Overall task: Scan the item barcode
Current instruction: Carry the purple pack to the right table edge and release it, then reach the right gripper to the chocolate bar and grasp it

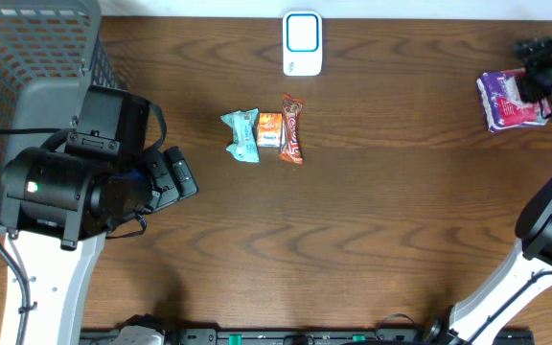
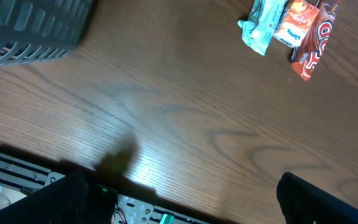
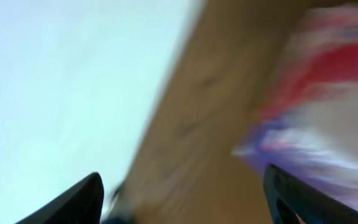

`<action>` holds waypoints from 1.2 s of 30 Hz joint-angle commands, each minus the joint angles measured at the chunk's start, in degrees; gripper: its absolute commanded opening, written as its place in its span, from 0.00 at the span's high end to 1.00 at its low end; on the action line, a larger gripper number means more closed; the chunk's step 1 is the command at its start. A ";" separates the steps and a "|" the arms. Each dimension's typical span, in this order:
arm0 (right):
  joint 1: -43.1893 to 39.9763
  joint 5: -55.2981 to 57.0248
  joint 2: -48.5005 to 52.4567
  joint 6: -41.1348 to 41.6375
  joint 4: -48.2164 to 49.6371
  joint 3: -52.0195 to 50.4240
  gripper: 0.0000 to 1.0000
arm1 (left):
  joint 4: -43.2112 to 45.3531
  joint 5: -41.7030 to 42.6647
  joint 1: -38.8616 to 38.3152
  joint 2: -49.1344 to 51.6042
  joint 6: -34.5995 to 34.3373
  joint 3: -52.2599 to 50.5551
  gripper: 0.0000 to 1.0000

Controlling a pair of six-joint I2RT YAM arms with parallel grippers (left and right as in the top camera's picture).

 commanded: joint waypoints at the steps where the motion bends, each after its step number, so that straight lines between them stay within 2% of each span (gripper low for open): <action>1: 1.95 -22.77 -0.55 -4.98 2.67 0.46 0.21 | -0.13 -0.70 0.24 0.13 -0.33 0.07 0.02; 6: 7.50 -32.94 -0.55 -8.59 2.89 0.46 0.08 | -0.13 -0.70 0.24 0.13 -0.33 0.07 0.02; 13: 19.37 -32.94 -0.55 -18.69 -4.42 0.44 0.09 | -0.13 -0.70 0.24 0.13 -0.33 0.07 0.02; 15: 23.10 -28.61 -0.55 -22.16 -8.74 0.44 0.09 | -0.13 -0.70 0.24 0.13 -0.33 0.07 0.02; 18: 28.85 -16.15 -0.52 -26.77 -16.63 0.44 0.08 | -0.13 -0.70 0.24 0.13 -0.31 0.07 0.02; 20: 33.46 -1.92 -0.52 -27.89 -21.79 0.44 0.08 | -0.13 -0.70 0.24 0.13 -0.31 0.07 0.02; 24: 41.79 18.03 -0.50 -27.87 -26.77 0.33 0.09 | -0.13 -0.70 0.24 0.13 -0.33 0.07 0.02; 28: 48.52 27.52 -0.37 -27.04 -26.88 0.00 0.10 | -0.13 -0.70 0.24 0.13 -0.33 0.07 0.02; 33: 53.57 30.29 0.07 -25.00 -26.95 0.00 0.26 | -0.13 -0.70 0.24 0.13 -0.33 0.07 0.02; 36: 54.82 33.42 0.57 -23.78 -27.69 -0.02 0.27 | -0.13 -0.70 0.24 0.13 -0.33 0.07 0.02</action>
